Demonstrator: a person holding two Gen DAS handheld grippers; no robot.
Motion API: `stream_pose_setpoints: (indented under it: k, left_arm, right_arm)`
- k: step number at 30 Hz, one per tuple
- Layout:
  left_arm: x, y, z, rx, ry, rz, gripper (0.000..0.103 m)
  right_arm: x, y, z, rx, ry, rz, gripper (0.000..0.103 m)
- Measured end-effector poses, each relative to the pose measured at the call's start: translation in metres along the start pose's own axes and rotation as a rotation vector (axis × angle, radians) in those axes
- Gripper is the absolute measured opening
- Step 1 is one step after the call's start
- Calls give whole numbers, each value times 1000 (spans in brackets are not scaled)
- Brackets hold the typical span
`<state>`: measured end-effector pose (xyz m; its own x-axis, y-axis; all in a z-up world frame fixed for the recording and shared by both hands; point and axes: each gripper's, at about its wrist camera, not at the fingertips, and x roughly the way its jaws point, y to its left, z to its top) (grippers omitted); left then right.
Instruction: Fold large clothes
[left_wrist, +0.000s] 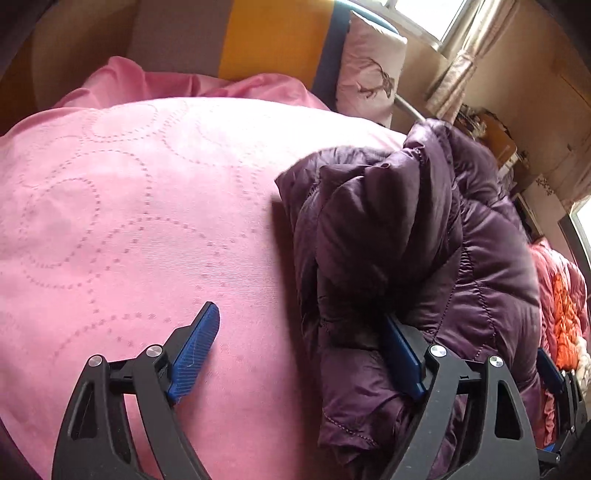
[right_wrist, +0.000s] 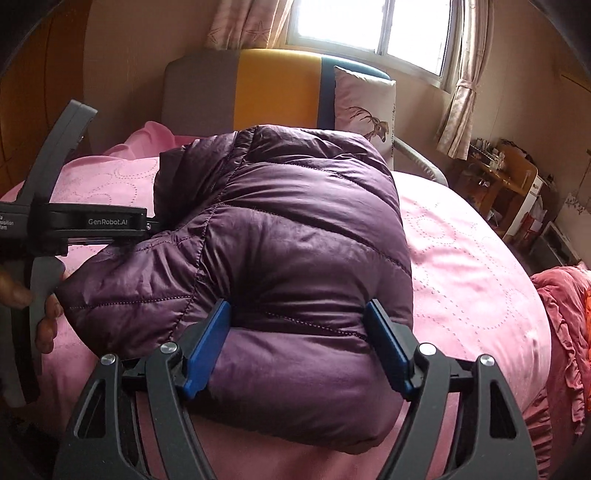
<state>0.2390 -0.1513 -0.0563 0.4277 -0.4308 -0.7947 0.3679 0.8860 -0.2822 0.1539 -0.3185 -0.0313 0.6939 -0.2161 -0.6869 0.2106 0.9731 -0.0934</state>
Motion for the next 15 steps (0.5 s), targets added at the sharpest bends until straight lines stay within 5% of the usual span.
stream_pose_setpoints:
  k: [15]
  left_arm:
    - [-92, -30, -31, 63, -221, 89, 91]
  right_arm:
    - [-56, 0, -8, 124, 3, 18, 98]
